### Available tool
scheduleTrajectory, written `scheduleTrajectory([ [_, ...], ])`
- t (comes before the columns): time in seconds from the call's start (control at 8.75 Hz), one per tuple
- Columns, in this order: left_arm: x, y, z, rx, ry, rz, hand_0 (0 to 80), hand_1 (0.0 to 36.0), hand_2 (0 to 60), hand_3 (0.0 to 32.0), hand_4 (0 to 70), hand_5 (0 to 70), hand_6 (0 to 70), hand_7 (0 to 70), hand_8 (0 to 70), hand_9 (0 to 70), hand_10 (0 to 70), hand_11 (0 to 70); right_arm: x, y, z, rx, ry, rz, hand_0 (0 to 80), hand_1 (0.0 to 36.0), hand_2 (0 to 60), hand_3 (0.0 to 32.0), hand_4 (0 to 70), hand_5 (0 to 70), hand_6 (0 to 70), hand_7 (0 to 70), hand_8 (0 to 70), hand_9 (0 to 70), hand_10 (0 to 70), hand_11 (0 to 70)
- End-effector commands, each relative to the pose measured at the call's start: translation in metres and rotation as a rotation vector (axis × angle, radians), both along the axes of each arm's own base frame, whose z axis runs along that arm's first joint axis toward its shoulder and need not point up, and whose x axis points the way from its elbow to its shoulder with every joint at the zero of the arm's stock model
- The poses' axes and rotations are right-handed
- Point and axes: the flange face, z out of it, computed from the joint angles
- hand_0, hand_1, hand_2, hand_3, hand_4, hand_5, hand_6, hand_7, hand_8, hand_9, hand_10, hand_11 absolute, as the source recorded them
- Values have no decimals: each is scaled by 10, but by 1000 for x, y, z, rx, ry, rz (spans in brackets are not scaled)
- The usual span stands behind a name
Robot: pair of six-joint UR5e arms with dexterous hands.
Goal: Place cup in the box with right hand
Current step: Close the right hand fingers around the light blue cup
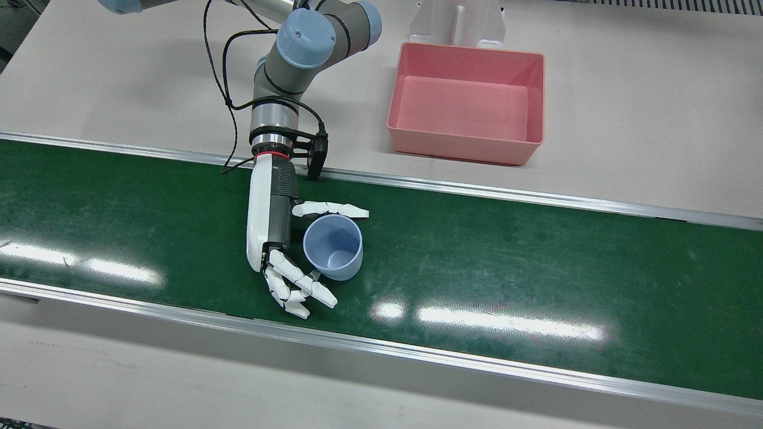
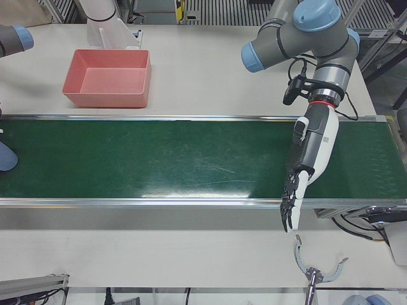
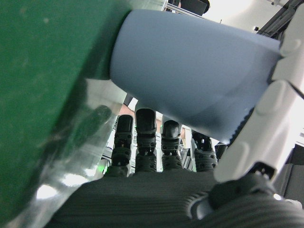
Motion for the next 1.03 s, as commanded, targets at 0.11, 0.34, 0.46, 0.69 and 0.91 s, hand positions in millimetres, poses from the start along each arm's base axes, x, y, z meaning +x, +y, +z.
scheduleTrajectory([
  [0.11,0,0,0,0,0,-1,0,0,0,0,0,0,0,0,0,0,0,0,0,0,1,-1,3,-2,458,95,103,0,336,57,333,700,382,625,181,262],
  [0.34,0,0,0,0,0,-1,0,0,0,0,0,0,0,0,0,0,0,0,0,0,1,0,3,-1,503,145,95,0,474,71,341,700,390,631,200,294],
  [0.46,0,0,0,0,0,1,0,0,0,0,0,0,0,0,0,0,0,0,1,1,2,-1,4,-1,535,197,184,0,505,85,344,700,403,645,219,325],
  [0.69,0,0,0,0,0,1,0,0,0,0,0,0,0,0,0,0,0,0,4,2,0,3,-2,2,531,214,246,0,433,93,340,700,413,659,239,355],
  [0.91,0,0,0,0,0,1,0,0,0,0,0,0,0,0,0,0,0,0,21,13,-16,35,-47,2,530,217,241,0,370,96,324,700,402,647,235,352],
])
